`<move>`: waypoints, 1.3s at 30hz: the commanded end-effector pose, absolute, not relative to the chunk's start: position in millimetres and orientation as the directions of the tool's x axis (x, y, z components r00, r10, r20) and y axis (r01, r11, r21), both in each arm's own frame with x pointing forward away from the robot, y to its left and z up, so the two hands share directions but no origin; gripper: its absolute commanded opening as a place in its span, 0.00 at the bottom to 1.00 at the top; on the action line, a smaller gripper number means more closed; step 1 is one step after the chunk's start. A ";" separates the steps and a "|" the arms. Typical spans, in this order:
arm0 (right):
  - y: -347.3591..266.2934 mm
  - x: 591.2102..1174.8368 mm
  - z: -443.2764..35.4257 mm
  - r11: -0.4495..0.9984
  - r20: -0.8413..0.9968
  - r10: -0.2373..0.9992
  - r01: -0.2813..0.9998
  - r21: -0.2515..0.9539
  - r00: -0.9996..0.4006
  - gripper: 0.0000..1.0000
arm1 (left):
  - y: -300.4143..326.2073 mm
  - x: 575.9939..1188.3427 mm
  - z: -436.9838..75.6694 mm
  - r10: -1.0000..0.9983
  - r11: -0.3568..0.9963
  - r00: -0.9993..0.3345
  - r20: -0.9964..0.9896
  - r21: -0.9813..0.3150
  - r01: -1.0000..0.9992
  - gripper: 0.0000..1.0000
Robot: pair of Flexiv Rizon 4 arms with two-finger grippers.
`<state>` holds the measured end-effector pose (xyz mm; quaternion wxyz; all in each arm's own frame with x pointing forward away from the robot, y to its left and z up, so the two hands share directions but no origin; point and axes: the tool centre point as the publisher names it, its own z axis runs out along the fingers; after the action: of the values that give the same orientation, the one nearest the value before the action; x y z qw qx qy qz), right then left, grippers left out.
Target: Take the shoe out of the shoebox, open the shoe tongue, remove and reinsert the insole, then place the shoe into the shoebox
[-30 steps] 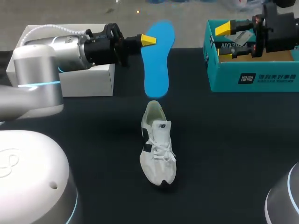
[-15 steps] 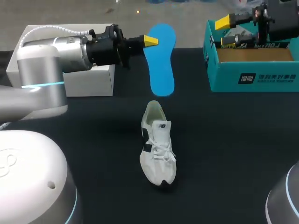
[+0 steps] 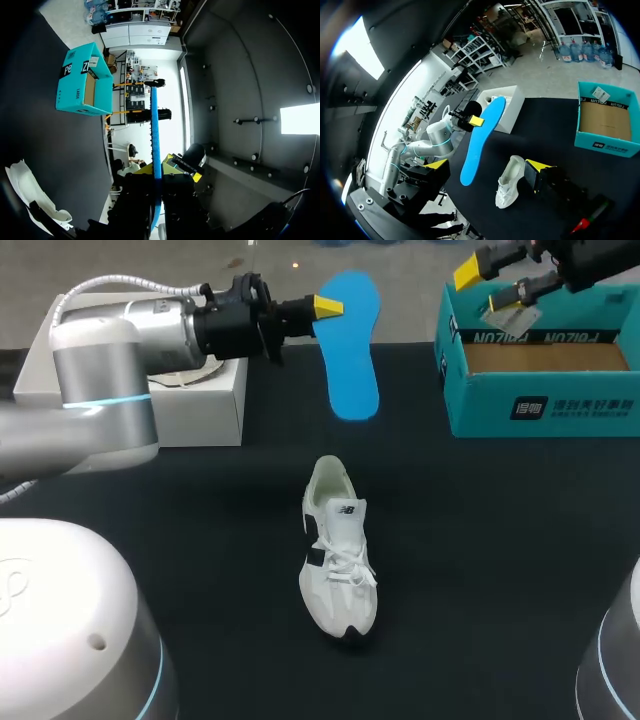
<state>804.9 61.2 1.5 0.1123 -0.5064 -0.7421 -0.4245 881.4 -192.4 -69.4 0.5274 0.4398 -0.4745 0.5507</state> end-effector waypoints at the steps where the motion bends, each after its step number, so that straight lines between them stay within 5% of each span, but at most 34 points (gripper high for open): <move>1: 63.0 807.5 3.5 0.134 0.584 0.673 0.851 0.508 -0.455 1.00 | -196.3 884.1 -71.3 0.180 0.032 -0.052 0.982 -0.058 -0.998 0.00; 6: 67.4 812.3 7.5 0.146 0.545 0.724 0.865 0.479 -0.424 1.00 | -199.1 885.4 -75.9 0.181 0.041 -0.034 0.983 -0.042 -0.998 0.00; 10: 98.8 818.2 22.2 0.062 0.189 0.974 0.947 0.314 -0.127 1.00 | -199.0 889.3 -75.7 0.165 0.015 -0.042 0.985 -0.045 -0.999 0.00; 14: 122.8 809.8 33.3 -0.062 0.028 0.998 0.949 0.310 0.056 1.00 | -200.7 898.2 -75.2 0.165 -0.001 -0.050 0.985 -0.051 -0.999 0.00; 30: 181.6 807.2 18.6 0.065 -0.260 0.966 0.978 0.196 -0.012 1.00 | -214.6 907.8 -85.3 0.127 0.035 -0.024 0.992 -0.028 -0.999 0.00; 39: 194.7 824.0 -14.0 0.080 -0.272 0.961 0.994 0.077 -0.056 1.00 | -211.9 898.5 -86.0 0.143 0.028 -0.029 0.989 -0.033 -0.999 0.00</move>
<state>806.3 177.9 -2.7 -0.0570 -0.6635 -0.7350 -0.1276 904.3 -213.0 -87.5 0.5357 0.4478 -0.4794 0.5317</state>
